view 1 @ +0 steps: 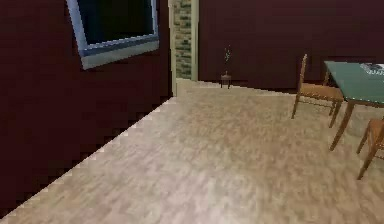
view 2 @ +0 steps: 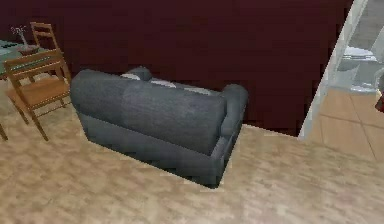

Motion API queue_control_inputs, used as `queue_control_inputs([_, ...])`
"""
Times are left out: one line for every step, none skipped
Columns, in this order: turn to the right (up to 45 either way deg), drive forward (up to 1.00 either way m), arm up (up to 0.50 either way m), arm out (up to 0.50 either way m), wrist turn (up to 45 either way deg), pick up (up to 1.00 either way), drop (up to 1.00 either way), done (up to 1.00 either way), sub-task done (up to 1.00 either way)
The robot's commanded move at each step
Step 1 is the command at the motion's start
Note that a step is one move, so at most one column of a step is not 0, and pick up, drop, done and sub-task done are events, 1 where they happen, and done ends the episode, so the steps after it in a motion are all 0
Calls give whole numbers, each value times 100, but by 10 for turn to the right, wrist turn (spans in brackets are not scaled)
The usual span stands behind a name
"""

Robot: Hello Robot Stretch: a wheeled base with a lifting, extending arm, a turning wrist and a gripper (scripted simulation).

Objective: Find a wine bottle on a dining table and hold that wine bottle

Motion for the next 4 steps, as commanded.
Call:
queue_control_inputs([0,100,0,0,0,0,0,0,0])
queue_control_inputs([0,100,0,0,0,0,0,0,0])
queue_control_inputs([0,100,0,0,0,0,0,0,0])
queue_control_inputs([60,0,0,0,0,0,0,0,0])
